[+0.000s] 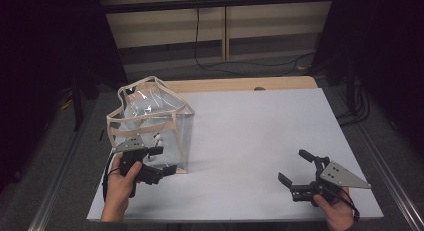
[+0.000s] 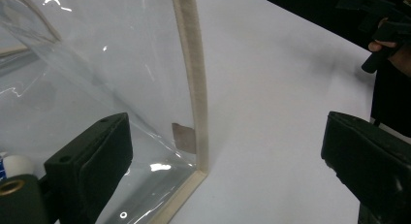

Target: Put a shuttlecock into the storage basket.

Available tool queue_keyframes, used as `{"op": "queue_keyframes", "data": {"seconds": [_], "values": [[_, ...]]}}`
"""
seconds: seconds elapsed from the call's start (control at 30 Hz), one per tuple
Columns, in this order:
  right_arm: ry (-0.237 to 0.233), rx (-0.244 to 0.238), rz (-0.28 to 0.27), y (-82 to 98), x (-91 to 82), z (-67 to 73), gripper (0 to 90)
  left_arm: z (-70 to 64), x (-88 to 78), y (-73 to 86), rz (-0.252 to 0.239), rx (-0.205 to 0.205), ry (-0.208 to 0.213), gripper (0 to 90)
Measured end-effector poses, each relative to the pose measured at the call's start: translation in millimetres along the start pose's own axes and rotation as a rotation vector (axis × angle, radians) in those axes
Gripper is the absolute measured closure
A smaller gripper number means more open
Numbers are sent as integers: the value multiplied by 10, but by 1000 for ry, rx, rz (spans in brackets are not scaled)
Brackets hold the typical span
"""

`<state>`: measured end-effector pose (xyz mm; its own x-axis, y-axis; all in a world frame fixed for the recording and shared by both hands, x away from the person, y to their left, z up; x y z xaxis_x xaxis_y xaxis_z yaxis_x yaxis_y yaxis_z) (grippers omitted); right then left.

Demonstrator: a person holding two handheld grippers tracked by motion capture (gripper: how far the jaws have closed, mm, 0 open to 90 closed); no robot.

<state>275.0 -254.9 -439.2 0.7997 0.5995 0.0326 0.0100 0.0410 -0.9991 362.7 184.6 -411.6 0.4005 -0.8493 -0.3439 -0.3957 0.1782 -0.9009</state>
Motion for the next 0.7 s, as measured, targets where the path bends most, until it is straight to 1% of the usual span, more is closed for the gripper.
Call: {"op": "queue_keyframes", "data": {"seconds": [0.2, 0.27, 0.33, 0.43, 0.5, 0.57, 0.7], "values": [[3, 1, -1, 1, -3, -8, 2, 26, -19, 58, 0, -5, -12, 45], [3, 0, -3, -1, -3, -8, 2, 24, -21, 68, -5, -4, -6, 45], [4, 1, -3, -3, -3, -6, 2, 28, -26, 76, -2, -1, -8, 45], [4, 1, -3, -4, -2, -6, 2, 41, -32, 92, -8, -7, -10, 45], [4, 0, -4, -4, -3, -8, 2, 45, -40, 101, 2, -3, -14, 44], [3, -1, -5, -5, -5, -10, 2, 43, -41, 105, -8, -7, -10, 44], [3, 2, -3, -4, -4, -5, 2, 48, -43, 134, -3, -9, -11, 45]]}}
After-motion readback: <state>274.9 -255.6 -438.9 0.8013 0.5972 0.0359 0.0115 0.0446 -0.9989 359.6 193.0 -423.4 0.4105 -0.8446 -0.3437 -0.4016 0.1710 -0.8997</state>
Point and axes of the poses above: each handheld gripper's, and its own axes: x roughly forward along the jaws, y roughly out of its underside, z roughly to its left, the point moved 4 cm from there along x, roughly forward along the jaws, and after that the axes turned 9 degrees about -z, right-handed, at the moved point
